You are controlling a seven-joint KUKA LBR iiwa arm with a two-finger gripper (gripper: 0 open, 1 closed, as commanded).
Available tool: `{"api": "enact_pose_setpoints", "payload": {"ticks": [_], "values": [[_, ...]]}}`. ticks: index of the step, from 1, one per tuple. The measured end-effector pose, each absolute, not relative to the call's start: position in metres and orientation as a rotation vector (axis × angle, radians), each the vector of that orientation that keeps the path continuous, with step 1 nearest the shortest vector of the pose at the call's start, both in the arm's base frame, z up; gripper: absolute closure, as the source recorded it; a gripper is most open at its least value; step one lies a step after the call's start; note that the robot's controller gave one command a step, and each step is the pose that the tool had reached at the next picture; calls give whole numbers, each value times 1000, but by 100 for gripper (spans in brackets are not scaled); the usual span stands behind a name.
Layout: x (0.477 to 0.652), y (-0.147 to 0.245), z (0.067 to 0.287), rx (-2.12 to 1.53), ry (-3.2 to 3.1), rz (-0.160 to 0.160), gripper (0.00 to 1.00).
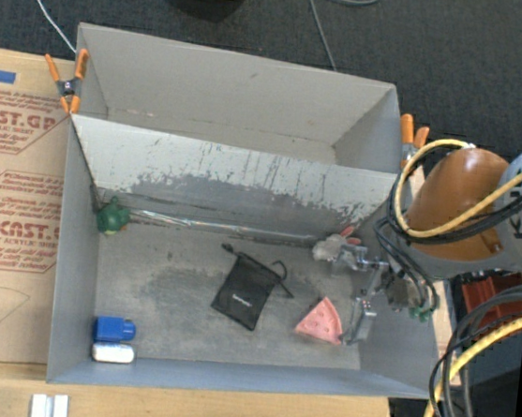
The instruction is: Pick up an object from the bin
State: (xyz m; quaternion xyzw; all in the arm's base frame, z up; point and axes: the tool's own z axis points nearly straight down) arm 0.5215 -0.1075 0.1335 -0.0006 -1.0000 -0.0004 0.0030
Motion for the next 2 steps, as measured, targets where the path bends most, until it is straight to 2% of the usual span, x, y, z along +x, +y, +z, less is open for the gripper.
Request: {"api": "enact_pose_setpoints", "payload": {"ticks": [1, 2], "values": [[523, -107, 138, 1, -3143, 0, 0], [512, -119, 69, 171, -3130, -2, 0]]}}
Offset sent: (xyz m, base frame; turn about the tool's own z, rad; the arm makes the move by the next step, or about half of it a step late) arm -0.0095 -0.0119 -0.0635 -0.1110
